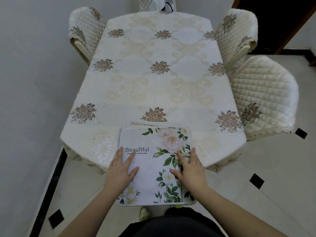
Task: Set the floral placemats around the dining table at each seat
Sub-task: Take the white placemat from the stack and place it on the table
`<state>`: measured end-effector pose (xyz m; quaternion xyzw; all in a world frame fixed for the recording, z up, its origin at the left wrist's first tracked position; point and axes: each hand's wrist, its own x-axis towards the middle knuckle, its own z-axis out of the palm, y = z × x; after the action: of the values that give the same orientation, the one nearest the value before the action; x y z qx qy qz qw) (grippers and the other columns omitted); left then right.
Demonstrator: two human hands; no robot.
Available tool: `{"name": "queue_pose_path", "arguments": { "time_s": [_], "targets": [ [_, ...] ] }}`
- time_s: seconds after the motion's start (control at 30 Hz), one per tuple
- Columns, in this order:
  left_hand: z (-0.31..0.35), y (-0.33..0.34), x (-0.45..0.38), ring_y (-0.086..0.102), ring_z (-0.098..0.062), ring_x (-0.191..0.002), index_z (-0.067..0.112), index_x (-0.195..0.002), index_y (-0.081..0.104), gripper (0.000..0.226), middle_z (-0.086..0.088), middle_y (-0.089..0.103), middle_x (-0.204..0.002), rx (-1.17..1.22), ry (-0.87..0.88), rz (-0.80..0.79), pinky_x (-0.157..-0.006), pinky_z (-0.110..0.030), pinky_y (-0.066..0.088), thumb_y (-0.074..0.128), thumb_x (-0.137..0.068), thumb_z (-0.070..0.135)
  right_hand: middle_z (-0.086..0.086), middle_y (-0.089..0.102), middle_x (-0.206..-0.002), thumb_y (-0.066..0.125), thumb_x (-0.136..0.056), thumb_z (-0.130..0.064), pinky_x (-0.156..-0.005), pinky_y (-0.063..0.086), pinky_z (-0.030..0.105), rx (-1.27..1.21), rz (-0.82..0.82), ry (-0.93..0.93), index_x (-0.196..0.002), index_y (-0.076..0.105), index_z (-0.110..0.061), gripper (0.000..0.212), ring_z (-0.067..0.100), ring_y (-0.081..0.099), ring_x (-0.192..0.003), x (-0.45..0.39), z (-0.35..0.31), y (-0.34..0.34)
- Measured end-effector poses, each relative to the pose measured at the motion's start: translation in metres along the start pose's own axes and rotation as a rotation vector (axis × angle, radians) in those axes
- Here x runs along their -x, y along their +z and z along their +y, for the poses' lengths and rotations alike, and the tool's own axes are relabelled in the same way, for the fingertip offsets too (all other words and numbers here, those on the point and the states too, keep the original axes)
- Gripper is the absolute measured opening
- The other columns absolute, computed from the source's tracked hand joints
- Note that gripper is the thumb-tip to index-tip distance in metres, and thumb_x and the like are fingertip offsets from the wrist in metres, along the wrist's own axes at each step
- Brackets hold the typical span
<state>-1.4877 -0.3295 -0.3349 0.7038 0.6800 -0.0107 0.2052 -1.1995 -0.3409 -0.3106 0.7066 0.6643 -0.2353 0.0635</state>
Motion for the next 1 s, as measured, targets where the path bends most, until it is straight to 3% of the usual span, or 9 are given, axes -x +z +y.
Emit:
{"name": "queue_pose_path", "arguments": {
  "time_s": [0.1, 0.2, 0.4, 0.57, 0.7, 0.77, 0.83, 0.93, 1.0],
  "targets": [
    [-0.003, -0.003, 0.005, 0.014, -0.037, -0.150, 0.025, -0.152, 0.033, 0.087, -0.022, 0.010, -0.162, 0.078, -0.054, -0.008, -0.117, -0.047, 0.023, 0.021, -0.081, 0.072, 0.019, -0.007, -0.161, 0.043, -0.088, -0.070, -0.119, 0.014, 0.042, -0.022, 0.034, 0.022, -0.154, 0.012, -0.036, 0.081, 0.034, 0.009, -0.148, 0.003, -0.004, -0.001],
    [-0.008, -0.006, 0.010, 0.025, -0.039, -0.146, 0.019, -0.152, 0.034, 0.084, -0.024, 0.018, -0.160, 0.100, -0.056, -0.016, -0.115, -0.048, 0.028, 0.026, -0.082, 0.066, 0.017, 0.003, -0.162, 0.050, -0.089, -0.065, -0.119, 0.015, 0.042, -0.085, 0.049, 0.050, -0.153, 0.020, -0.034, 0.077, 0.033, 0.011, -0.148, 0.001, -0.005, -0.003],
    [-0.010, -0.014, 0.017, 0.027, -0.033, -0.145, 0.020, -0.152, 0.032, 0.081, -0.014, 0.023, -0.161, 0.269, -0.058, 0.024, -0.118, -0.043, 0.024, 0.030, -0.082, 0.059, 0.010, 0.016, -0.161, 0.049, -0.093, -0.058, -0.120, 0.013, 0.039, -0.204, 0.111, 0.086, -0.152, 0.025, -0.022, 0.074, 0.025, 0.013, -0.148, 0.003, -0.009, -0.011],
    [-0.004, -0.031, 0.026, 0.024, -0.006, -0.144, 0.027, -0.156, 0.017, 0.071, 0.011, 0.023, -0.160, 0.625, 0.020, 0.094, -0.115, -0.027, 0.024, 0.056, -0.097, 0.021, -0.002, 0.036, -0.151, 0.059, -0.094, -0.039, -0.114, 0.031, 0.038, -0.712, 0.240, 0.148, -0.148, 0.033, -0.022, 0.062, 0.017, 0.035, -0.139, 0.010, -0.018, -0.027],
    [-0.007, -0.032, 0.029, 0.030, -0.004, -0.141, 0.041, -0.153, 0.010, 0.081, 0.018, 0.022, -0.159, 0.849, -0.052, 0.092, -0.114, -0.033, 0.031, 0.061, -0.093, 0.024, -0.006, 0.049, -0.140, 0.060, -0.095, -0.026, -0.096, 0.050, 0.043, -1.036, 0.201, 0.255, -0.143, 0.036, -0.028, 0.054, 0.018, 0.059, -0.112, 0.012, -0.023, -0.038],
    [-0.007, -0.032, 0.027, 0.041, -0.010, -0.137, 0.041, -0.154, 0.012, 0.081, 0.016, 0.031, -0.156, 0.916, -0.141, 0.069, -0.111, -0.039, 0.037, 0.061, -0.090, 0.029, -0.007, 0.057, -0.129, 0.061, -0.094, -0.023, -0.089, 0.053, 0.039, -1.072, 0.100, 0.265, -0.135, 0.041, -0.030, 0.046, 0.013, 0.063, -0.101, 0.015, -0.023, -0.040],
    [-0.005, -0.035, 0.024, 0.056, -0.017, -0.124, 0.032, -0.154, 0.021, 0.073, 0.008, 0.050, -0.144, 1.002, -0.256, 0.013, -0.105, -0.042, 0.044, 0.061, -0.093, 0.021, -0.009, 0.059, -0.129, 0.063, -0.092, -0.026, -0.093, 0.053, 0.042, -1.018, 0.024, 0.254, -0.138, 0.040, -0.034, 0.052, 0.014, 0.064, -0.104, 0.018, -0.019, -0.036],
    [-0.007, -0.040, 0.026, 0.069, -0.019, -0.102, 0.025, -0.130, 0.051, 0.039, 0.000, 0.068, -0.122, 1.061, -0.327, -0.043, -0.094, -0.049, 0.053, 0.059, -0.094, 0.012, -0.005, 0.063, -0.128, 0.060, -0.091, -0.020, -0.095, 0.053, 0.046, -0.968, 0.026, 0.238, -0.141, 0.037, -0.039, 0.058, 0.017, 0.066, -0.106, 0.028, -0.017, -0.030],
    [-0.009, -0.043, 0.026, 0.070, -0.020, -0.097, 0.025, -0.122, 0.056, 0.032, 0.000, 0.071, -0.113, 1.035, -0.308, -0.055, -0.092, -0.049, 0.055, 0.059, -0.093, 0.010, -0.003, 0.065, -0.124, 0.055, -0.092, -0.011, -0.091, 0.056, 0.043, -0.971, 0.060, 0.223, -0.141, 0.040, -0.034, 0.056, 0.015, 0.067, -0.101, 0.035, -0.021, -0.035]
  ]
}}
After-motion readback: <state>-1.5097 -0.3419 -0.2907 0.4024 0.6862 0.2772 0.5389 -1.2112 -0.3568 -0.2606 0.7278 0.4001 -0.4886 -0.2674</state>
